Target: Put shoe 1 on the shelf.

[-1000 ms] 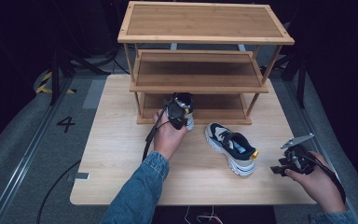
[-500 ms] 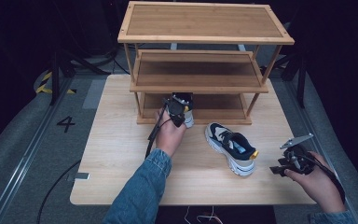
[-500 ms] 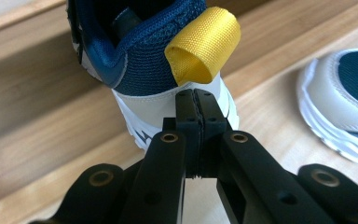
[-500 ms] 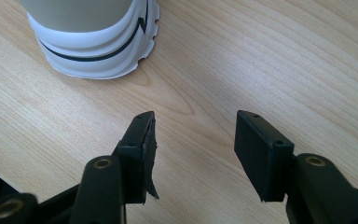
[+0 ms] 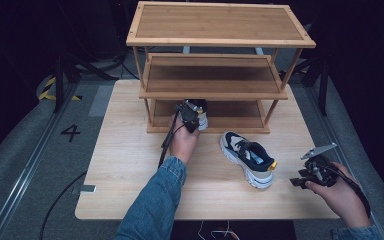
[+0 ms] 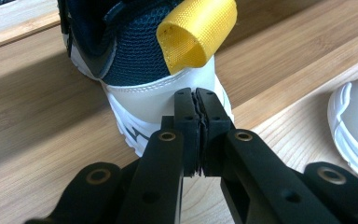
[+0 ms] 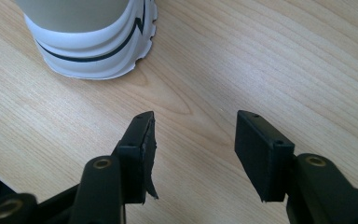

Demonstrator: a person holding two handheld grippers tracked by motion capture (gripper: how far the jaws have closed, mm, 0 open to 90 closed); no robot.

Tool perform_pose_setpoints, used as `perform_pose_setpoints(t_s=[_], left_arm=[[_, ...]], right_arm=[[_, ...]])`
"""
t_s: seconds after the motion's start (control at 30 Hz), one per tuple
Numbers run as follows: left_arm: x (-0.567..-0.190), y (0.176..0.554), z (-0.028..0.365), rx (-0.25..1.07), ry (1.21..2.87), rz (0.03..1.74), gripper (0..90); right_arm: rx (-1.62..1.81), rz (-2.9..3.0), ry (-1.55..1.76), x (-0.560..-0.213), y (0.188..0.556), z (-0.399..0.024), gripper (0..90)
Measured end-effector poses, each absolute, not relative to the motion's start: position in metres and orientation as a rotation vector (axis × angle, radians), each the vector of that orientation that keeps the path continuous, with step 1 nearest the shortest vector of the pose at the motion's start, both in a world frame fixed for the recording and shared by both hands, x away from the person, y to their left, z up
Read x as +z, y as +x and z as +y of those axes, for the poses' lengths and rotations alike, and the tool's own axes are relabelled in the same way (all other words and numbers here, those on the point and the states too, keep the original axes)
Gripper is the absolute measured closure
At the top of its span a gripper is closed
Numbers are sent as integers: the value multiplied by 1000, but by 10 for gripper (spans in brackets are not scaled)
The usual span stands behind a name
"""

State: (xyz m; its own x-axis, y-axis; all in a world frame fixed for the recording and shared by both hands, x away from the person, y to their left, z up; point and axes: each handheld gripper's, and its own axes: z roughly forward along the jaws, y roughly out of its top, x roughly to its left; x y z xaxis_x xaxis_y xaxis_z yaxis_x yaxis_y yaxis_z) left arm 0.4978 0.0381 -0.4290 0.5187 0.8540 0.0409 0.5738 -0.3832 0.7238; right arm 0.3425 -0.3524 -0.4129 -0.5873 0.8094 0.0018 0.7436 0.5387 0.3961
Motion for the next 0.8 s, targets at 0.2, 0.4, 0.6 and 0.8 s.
perform_pose_setpoints(t_s=[0.2,0.4,0.6,0.8], left_arm=[[-426,492,35,505,2118,1157,783],[-410,472,36,431,2216,1120,643],[-388,448,47,324,2316,1108,499],[-380,429,66,272,2364,1115,362]], right_arm=[[540,2593,1319,-413,343,-352,493],[542,2592,1312,-411,344,-350,491],[552,2592,1286,-405,346,-345,490],[554,2605,1285,-402,349,-341,494]])
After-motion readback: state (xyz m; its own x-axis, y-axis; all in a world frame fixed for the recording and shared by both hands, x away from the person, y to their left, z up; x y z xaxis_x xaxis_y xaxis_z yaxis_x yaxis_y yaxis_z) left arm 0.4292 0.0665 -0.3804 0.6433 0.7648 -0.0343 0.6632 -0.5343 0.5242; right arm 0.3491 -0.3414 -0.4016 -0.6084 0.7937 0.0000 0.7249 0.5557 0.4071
